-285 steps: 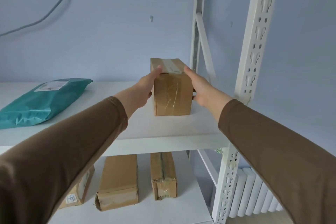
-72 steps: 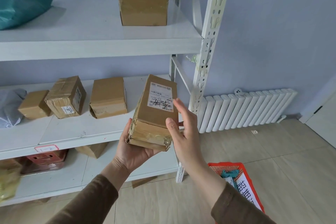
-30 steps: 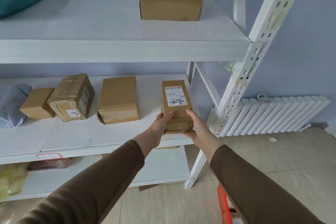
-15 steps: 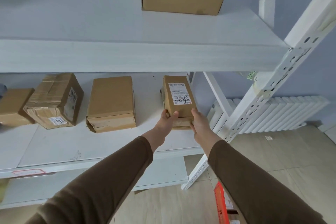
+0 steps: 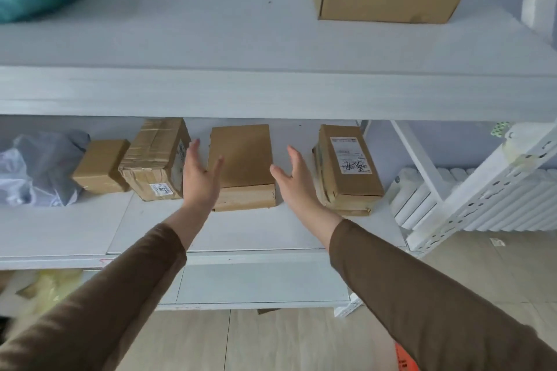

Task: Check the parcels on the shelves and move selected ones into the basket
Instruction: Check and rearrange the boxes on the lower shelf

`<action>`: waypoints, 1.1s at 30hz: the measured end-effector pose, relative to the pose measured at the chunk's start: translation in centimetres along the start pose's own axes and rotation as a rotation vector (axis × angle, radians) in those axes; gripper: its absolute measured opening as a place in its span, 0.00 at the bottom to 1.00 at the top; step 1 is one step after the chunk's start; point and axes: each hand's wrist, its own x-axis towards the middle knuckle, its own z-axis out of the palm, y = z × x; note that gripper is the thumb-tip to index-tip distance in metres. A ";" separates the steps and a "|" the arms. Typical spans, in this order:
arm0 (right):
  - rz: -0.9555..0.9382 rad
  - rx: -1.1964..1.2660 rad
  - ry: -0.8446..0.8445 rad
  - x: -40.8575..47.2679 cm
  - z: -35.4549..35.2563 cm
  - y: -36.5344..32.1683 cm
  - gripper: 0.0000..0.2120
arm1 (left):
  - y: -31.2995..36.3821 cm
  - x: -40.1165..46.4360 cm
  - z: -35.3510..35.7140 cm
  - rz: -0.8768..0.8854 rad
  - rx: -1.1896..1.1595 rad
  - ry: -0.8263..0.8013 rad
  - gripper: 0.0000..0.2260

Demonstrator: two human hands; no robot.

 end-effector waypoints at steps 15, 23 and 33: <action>0.327 0.386 -0.022 -4.2 2.4 0.7 0.18 | -2.2 -4.7 -2.2 -0.352 -0.465 -0.345 0.16; 0.275 0.507 0.086 -16.0 -1.3 0.9 0.16 | 0.1 -15.4 -5.4 -0.294 -0.516 -0.388 0.17; 0.011 0.372 0.041 -23.6 -6.1 0.8 0.17 | 0.3 -20.1 -8.5 -0.525 -0.689 -0.590 0.42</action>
